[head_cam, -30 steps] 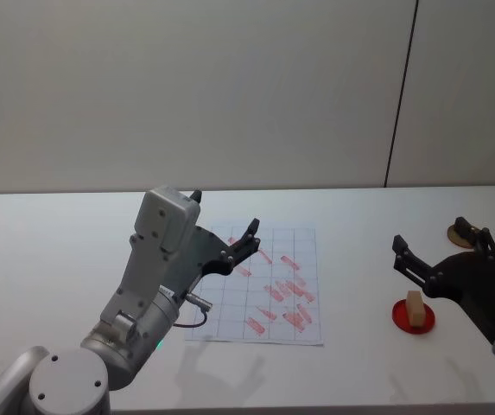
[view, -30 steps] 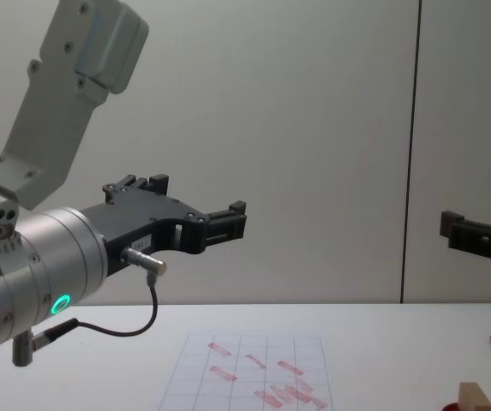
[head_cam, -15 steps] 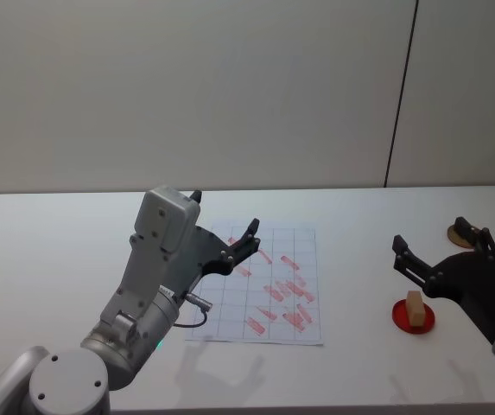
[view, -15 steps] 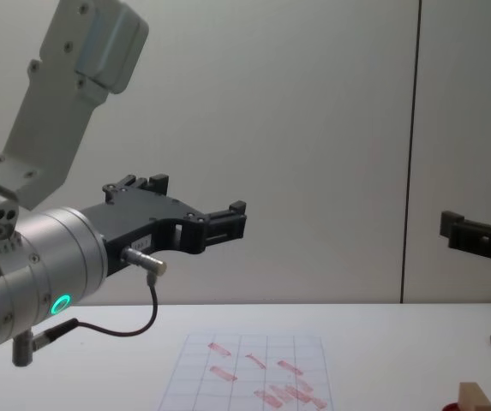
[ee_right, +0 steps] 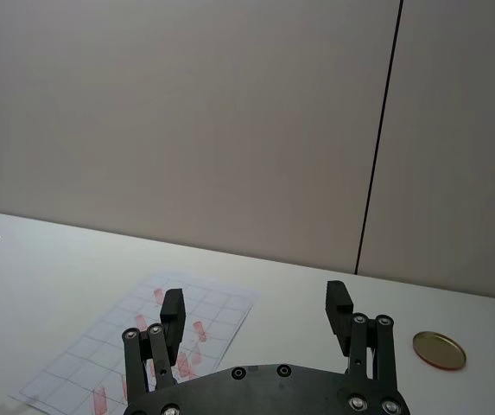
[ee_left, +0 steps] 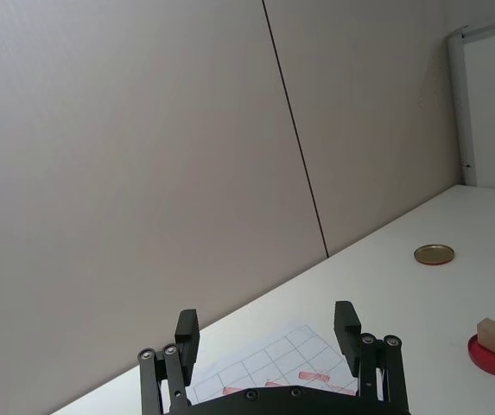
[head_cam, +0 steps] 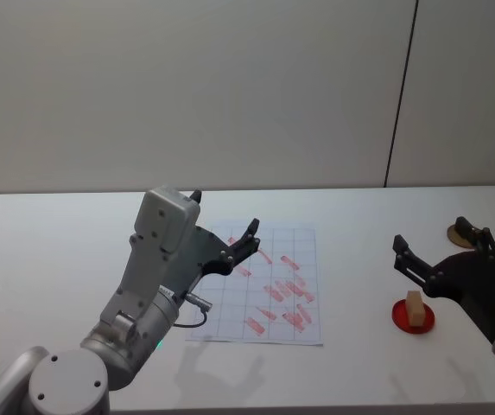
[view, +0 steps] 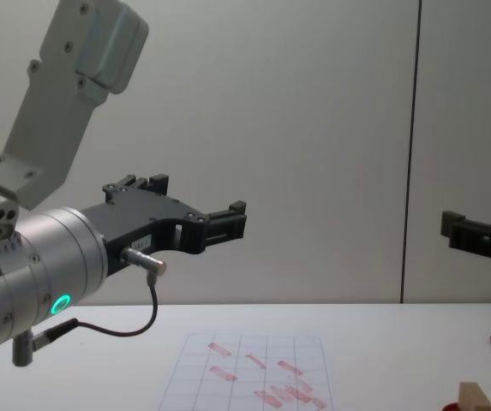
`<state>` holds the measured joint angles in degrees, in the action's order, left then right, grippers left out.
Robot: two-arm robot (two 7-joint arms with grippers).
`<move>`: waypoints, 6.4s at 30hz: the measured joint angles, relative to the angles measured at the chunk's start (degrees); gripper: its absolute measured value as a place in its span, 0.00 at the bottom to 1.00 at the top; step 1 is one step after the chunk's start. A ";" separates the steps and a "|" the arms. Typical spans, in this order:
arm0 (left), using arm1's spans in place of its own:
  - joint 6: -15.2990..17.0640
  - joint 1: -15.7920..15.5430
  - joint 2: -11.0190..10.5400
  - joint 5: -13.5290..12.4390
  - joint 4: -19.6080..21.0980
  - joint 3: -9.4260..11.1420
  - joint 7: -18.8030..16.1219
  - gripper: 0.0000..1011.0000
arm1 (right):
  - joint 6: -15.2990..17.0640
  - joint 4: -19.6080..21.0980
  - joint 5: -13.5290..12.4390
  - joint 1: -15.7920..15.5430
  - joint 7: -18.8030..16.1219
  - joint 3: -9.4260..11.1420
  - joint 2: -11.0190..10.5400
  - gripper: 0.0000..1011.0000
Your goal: Use the one hand to pick up the stamp and affix it onto the A4 paper.
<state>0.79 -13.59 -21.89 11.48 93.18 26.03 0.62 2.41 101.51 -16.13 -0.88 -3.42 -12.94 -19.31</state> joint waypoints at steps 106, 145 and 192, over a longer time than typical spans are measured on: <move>0.00 0.00 0.00 0.00 0.00 0.00 0.00 0.98 | 19.70 -39.12 6.29 21.61 18.08 -1.57 17.22 0.22; 0.00 0.00 0.00 0.00 0.00 0.00 0.00 0.98 | 21.17 -40.00 4.41 23.08 20.02 0.74 18.18 0.22; 0.00 0.00 0.00 0.00 0.00 0.00 0.00 0.98 | 12.62 -42.72 18.52 29.78 2.95 -4.88 22.91 0.22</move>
<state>0.80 -13.59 -21.89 11.48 93.18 26.03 0.62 15.03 58.80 2.39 28.90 -0.47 -17.82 3.60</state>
